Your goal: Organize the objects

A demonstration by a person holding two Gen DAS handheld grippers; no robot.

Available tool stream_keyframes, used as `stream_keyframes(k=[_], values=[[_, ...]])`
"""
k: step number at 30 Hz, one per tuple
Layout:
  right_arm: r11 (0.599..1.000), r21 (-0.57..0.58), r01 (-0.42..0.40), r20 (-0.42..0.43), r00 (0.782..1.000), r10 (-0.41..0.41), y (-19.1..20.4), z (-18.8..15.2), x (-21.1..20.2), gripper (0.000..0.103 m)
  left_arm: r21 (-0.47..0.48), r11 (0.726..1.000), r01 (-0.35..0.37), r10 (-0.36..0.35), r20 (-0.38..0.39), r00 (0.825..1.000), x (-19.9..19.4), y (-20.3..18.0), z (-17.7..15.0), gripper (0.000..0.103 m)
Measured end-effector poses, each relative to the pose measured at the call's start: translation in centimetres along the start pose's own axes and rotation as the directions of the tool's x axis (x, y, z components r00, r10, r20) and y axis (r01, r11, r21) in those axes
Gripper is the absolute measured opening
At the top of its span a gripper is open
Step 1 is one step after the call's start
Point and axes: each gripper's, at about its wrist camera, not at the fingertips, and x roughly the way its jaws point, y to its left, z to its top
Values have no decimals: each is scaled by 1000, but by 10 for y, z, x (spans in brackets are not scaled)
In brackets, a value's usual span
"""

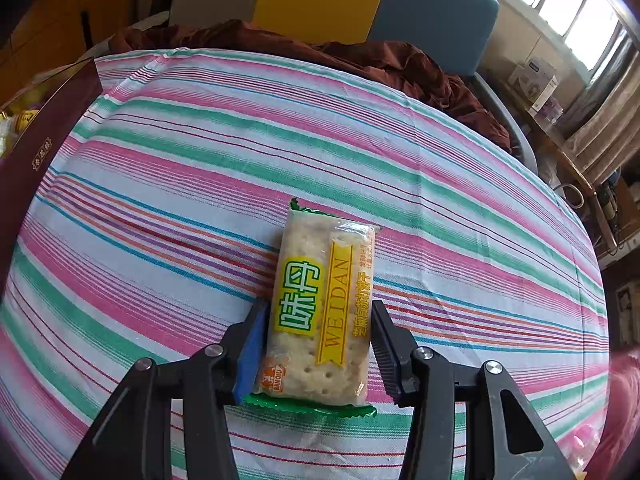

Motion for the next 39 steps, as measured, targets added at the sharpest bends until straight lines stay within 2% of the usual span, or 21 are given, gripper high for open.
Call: stream_keyframes(k=[8, 15, 24, 28, 32, 36, 39], values=[[1000, -18, 18, 1, 1000, -18, 2, 1, -1, 48, 88, 993, -83, 75, 95, 993, -40, 2, -30, 40], [1000, -13, 18, -5, 1000, -18, 3, 1, -2, 47, 151, 978, -141, 110, 197, 974, -75, -2, -50, 40], [999, -22, 35, -3, 999, -35, 5, 1, -2, 47, 170, 968, -183, 138, 244, 960, -96, 3, -62, 40], [999, -7, 54, -32, 998, -54, 7, 4, -4, 47, 155, 972, -179, 136, 252, 958, -100, 10, -65, 40], [999, 37, -9, -48, 999, 11, 13, 8, -15, 47, 143, 974, -177, 135, 264, 955, -105, 16, -68, 40], [993, 68, -96, 5, 995, 96, 33, 16, -39, 47, 127, 977, -169, 131, 266, 955, -106, 23, -71, 40], [984, 54, -172, 62, 984, 169, 63, 23, -64, 47, 115, 979, -169, 133, 269, 954, -108, 29, -72, 40]])
